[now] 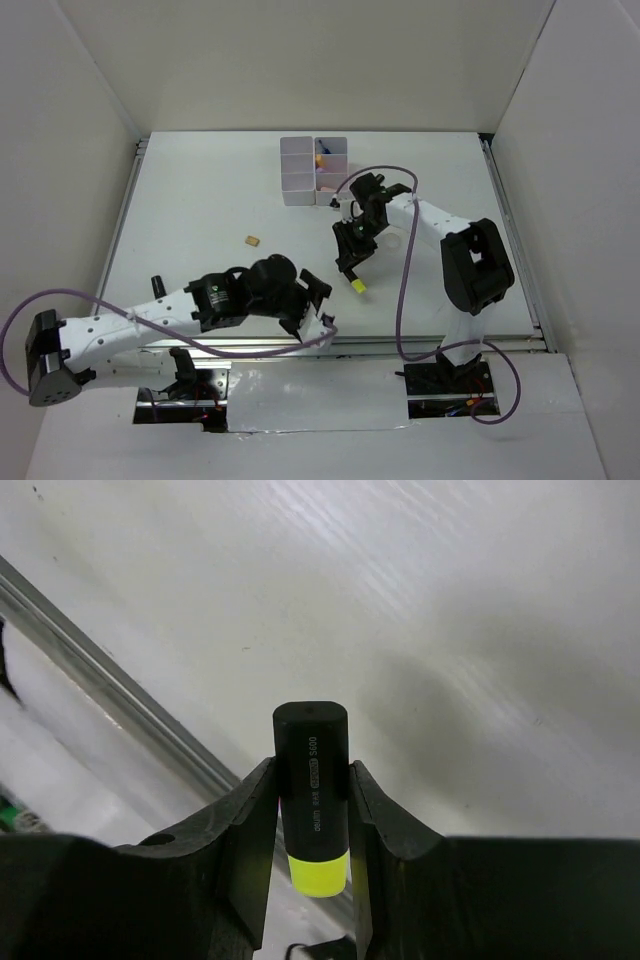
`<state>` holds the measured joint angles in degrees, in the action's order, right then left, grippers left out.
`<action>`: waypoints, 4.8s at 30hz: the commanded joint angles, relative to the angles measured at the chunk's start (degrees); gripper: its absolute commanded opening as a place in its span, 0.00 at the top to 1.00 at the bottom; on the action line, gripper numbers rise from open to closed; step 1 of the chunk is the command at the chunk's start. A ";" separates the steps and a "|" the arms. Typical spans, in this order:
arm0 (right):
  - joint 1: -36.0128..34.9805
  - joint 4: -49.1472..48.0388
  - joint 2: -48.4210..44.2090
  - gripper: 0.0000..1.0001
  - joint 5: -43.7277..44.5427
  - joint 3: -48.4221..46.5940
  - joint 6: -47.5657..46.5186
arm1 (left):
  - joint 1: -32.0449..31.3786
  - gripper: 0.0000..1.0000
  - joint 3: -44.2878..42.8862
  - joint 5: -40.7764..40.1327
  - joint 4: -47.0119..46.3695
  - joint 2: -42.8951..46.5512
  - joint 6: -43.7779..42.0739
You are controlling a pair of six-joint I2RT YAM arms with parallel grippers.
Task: Sort the stationery into containers
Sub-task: Pass the stationery from the right arm to the left, then place the stationery into the container, then grab a piece of stationery with the right arm
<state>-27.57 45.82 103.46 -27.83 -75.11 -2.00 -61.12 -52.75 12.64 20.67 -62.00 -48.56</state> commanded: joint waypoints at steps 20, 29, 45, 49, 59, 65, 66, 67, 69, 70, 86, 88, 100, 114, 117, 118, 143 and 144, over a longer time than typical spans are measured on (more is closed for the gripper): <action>1.12 4.54 2.01 1.00 -1.52 -1.35 23.97 | -6.11 0.25 -1.83 -12.38 -19.16 -24.66 -20.00; 1.12 4.63 1.57 1.00 -4.07 -1.09 24.06 | -5.85 0.36 -4.02 -12.29 -20.05 -29.84 -21.49; 8.23 6.98 0.51 0.08 -13.56 -5.10 17.48 | -7.17 1.00 -4.73 -7.91 -9.52 -19.49 -16.13; 13.67 13.23 3.32 0.04 -15.66 -15.57 12.38 | -8.66 1.00 -1.83 -2.10 -7.74 -9.31 -12.91; 29.48 2.09 -7.56 0.04 -8.82 -24.22 9.04 | 20.75 1.00 -22.03 13.78 -17.30 -14.46 31.29; 32.23 -4.59 -14.51 0.04 -3.98 -15.62 4.99 | 38.35 1.00 -29.69 19.27 -39.50 -27.55 47.31; 32.40 -6.17 -16.34 0.04 -3.81 -14.11 3.86 | 40.53 1.00 -30.21 17.52 -42.61 -30.70 50.28; 32.41 -7.05 -17.06 0.04 -3.81 -11.23 3.32 | 41.43 1.00 -31.87 16.55 -47.42 -32.55 51.01; 32.49 -9.16 -19.08 0.05 -4.16 -8.83 2.62 | 43.97 1.00 -37.04 16.27 -49.75 -38.44 53.82; 32.41 -9.69 -19.43 0.05 -4.42 -7.00 0.61 | 44.77 1.00 -39.07 16.62 -50.80 -40.64 54.61; 31.53 -10.84 -19.44 0.08 -2.14 -4.25 -4.59 | 47.85 1.00 -53.42 16.89 -56.44 -61.93 55.76; 31.09 -11.19 -19.26 0.08 -1.79 -4.17 -4.85 | 47.94 1.00 -53.33 16.63 -55.74 -62.54 55.50; 23.62 -13.04 -12.59 0.11 13.06 -9.34 -4.16 | 48.38 0.97 -53.51 14.08 -52.93 -65.71 51.19; 15.89 -14.71 7.10 0.11 37.58 -26.20 27.39 | 47.94 0.39 -49.56 9.76 -53.01 -63.52 50.67; 14.74 -13.75 12.28 0.13 41.36 -30.17 30.65 | 47.76 0.37 -47.89 10.47 -53.62 -61.32 51.28; 14.48 -13.48 14.90 0.13 42.24 -32.79 31.26 | 47.76 0.37 -47.36 10.64 -53.97 -60.53 51.63; 12.89 -10.23 33.21 0.24 43.57 -43.72 34.35 | 50.84 0.17 -34.88 14.34 -52.48 -41.19 55.76; 12.81 -9.71 33.21 0.25 42.87 -43.37 34.08 | 50.93 0.17 -34.70 14.25 -52.05 -41.01 55.68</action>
<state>-14.63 36.18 136.33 15.77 -117.86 33.43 -10.85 -87.35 25.82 -29.39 -105.47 6.46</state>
